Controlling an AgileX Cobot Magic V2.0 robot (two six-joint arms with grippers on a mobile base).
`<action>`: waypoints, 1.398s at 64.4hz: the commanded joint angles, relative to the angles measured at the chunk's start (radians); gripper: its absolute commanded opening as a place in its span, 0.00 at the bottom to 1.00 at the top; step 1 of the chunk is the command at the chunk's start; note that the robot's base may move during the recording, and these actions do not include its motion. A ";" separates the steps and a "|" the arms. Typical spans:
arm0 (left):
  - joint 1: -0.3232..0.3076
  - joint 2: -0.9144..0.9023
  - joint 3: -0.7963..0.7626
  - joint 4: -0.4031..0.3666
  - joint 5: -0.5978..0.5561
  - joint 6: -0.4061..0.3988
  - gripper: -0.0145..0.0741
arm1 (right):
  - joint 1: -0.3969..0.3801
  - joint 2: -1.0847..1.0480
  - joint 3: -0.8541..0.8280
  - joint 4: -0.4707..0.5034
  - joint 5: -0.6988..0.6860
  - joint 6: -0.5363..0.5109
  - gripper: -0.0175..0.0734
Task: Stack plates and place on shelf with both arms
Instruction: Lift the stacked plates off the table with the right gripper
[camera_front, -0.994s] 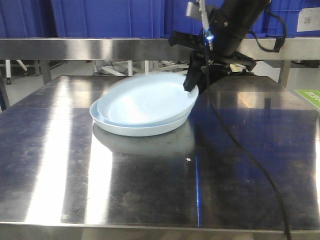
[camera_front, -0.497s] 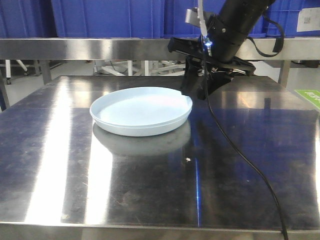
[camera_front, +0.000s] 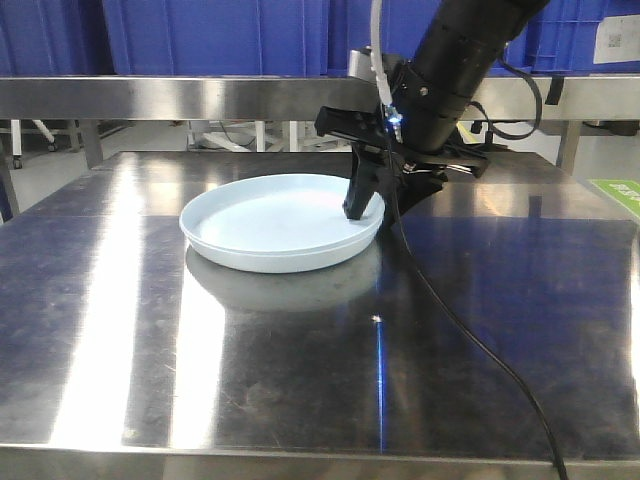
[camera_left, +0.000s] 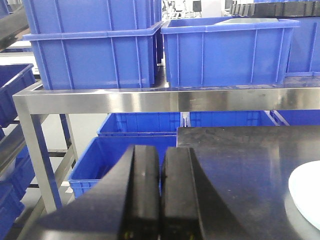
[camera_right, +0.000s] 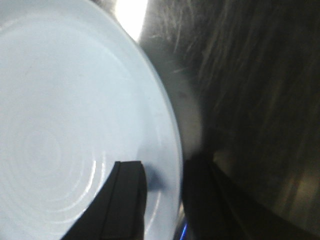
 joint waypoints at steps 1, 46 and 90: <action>0.003 0.008 -0.028 -0.010 -0.088 -0.004 0.26 | 0.010 -0.045 -0.026 0.016 -0.008 -0.006 0.56; 0.003 0.008 -0.028 -0.010 -0.088 -0.004 0.26 | 0.013 -0.182 -0.021 -0.108 -0.198 0.000 0.25; 0.003 0.008 -0.028 -0.010 -0.088 -0.004 0.26 | -0.089 -0.789 0.717 -0.221 -0.794 0.000 0.25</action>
